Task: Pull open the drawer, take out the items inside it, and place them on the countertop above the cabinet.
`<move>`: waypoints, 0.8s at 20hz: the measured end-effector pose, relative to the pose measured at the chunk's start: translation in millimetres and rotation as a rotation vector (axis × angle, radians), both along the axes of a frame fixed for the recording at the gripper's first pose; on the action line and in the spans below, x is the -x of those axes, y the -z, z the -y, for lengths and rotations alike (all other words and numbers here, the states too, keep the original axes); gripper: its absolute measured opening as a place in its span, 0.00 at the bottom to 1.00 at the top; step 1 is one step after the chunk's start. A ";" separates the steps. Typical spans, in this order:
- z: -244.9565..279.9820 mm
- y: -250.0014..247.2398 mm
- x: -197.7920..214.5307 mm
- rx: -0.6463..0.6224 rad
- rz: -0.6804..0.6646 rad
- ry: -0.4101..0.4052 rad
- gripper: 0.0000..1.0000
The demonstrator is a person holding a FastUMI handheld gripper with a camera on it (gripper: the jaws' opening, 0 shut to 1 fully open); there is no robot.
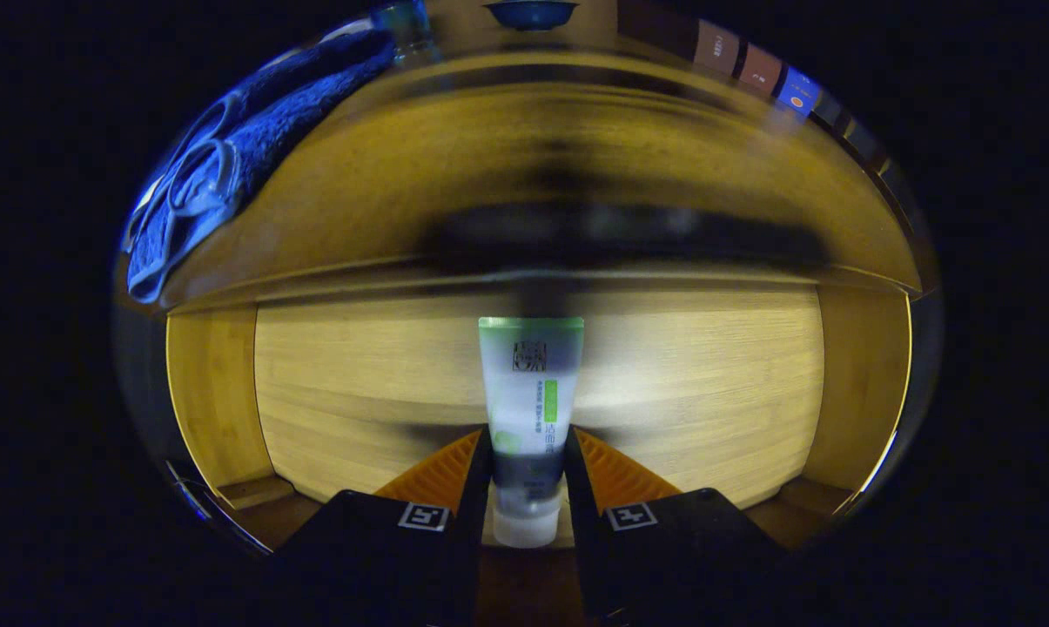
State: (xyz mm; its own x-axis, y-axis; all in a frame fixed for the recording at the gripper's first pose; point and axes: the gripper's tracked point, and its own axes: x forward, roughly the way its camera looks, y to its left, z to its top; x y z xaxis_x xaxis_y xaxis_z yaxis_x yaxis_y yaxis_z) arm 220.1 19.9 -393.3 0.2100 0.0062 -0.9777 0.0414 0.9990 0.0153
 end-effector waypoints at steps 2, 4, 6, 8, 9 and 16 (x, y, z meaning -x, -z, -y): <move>-0.4 -1.6 5.2 -0.004 -0.011 0.007 0.41; 0.9 -4.0 7.3 -0.009 -0.001 0.012 0.29; -0.6 -6.6 10.5 -0.043 -0.011 0.010 0.29; 1.5 -13.4 10.9 -0.063 0.000 0.011 0.29; 4.6 -18.8 7.8 -0.068 0.017 0.010 0.29; 6.1 -56.1 7.8 -0.102 0.141 -0.010 0.29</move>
